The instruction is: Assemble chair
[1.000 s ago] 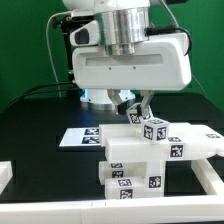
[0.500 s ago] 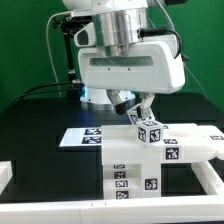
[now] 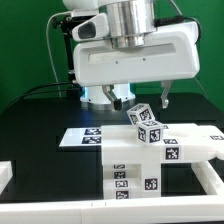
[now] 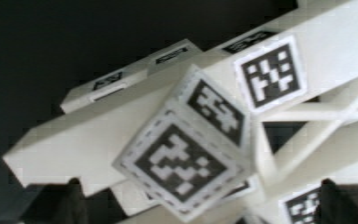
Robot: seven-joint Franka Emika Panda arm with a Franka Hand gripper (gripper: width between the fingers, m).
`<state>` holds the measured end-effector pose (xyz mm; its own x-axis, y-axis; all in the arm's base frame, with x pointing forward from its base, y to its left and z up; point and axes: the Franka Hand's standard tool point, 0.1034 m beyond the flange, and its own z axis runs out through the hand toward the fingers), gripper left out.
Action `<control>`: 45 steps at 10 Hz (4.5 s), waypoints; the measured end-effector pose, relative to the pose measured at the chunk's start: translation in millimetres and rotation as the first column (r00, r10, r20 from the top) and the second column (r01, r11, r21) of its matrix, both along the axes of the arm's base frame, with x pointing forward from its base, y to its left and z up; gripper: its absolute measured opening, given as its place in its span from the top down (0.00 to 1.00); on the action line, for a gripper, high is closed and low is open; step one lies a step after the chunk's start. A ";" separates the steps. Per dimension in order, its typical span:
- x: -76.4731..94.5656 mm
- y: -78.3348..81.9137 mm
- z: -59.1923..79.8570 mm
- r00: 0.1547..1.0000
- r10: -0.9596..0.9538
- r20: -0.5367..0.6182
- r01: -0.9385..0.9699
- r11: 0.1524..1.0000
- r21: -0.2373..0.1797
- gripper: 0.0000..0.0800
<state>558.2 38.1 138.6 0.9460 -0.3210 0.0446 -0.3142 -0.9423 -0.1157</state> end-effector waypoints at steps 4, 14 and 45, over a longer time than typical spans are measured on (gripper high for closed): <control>-3.7 -2.1 -0.2 0.951 0.307 0.031 -0.305 0.952 -0.036 0.19; -10.1 6.5 -12.6 0.984 0.177 -0.020 -0.177 0.984 -0.014 0.65; 1.2 19.5 -18.8 0.997 -0.072 0.040 0.073 0.997 -0.034 0.64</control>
Offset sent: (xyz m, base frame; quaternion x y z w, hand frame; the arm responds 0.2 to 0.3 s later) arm 0.0000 0.0000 0.0000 0.0000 0.0000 -0.1938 0.9810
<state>559.4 57.7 119.8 0.9178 -0.3860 0.0929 -0.3776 -0.9209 -0.0963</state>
